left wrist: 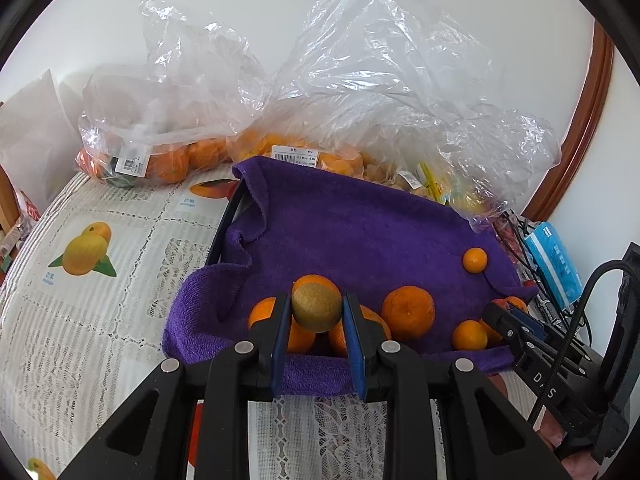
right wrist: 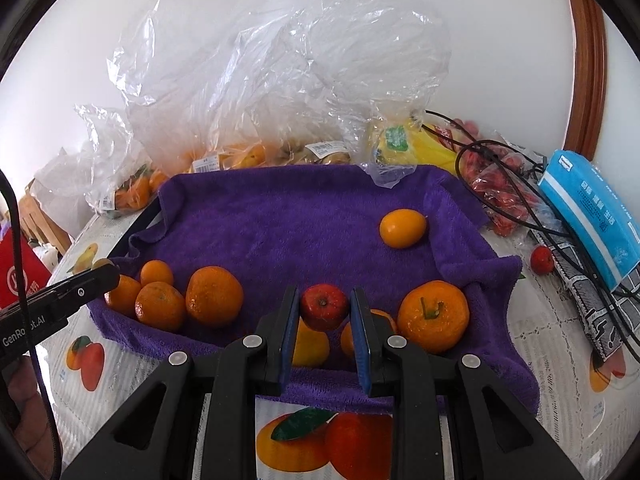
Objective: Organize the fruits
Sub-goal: 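Lower the red apple onto the towel and open the right tool while the left tool holds its fruit, then lower the small yellow fruit onto the towel and open the left tool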
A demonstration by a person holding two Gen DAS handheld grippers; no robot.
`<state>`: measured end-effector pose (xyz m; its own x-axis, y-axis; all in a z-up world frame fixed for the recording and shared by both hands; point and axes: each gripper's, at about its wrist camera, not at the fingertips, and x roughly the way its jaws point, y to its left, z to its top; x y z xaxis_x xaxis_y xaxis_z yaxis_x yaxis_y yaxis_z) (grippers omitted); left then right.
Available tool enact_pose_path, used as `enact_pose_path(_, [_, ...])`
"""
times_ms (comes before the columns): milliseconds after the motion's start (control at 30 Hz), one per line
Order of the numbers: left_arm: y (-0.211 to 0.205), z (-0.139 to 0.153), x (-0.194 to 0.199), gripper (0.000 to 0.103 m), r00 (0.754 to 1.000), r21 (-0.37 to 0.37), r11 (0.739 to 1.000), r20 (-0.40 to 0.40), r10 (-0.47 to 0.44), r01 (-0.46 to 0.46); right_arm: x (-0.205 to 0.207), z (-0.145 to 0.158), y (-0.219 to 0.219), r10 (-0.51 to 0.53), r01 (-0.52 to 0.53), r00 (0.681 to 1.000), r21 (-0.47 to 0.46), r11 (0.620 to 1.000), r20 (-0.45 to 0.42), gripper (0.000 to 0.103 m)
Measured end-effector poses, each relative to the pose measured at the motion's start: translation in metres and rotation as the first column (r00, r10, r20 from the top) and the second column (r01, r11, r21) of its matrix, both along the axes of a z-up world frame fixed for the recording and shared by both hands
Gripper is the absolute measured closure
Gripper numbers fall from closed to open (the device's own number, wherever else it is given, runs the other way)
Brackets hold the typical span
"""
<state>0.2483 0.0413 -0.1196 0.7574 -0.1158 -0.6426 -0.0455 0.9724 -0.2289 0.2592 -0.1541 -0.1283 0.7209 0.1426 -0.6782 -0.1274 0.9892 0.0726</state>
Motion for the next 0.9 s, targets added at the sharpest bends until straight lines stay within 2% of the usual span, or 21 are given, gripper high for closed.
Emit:
enact_pose_path(633, [0.0013,-0.0006,-0.0016,0.078,1.0,-0.011,1.0,0.003,-0.003,0.003,0.001,-0.0052,0.004,0.007,-0.007,1.0,-0.032,0.999,0.002,0.077])
enact_pose_path(833, [0.0024,-0.0006,-0.0011,0.078,1.0,-0.019,1.0,0.005,-0.002,0.002,0.0007,-0.0047,0.0067,0.027,-0.026,1.0,-0.042,0.999,0.004,0.062])
enact_pose_path(900, [0.0021,-0.0009,-0.001,0.078,1.0,-0.018,1.0,0.005,-0.004,0.004,0.0004,-0.0045,0.0081,0.029,-0.029,1.0,-0.049,0.998,0.004,0.061])
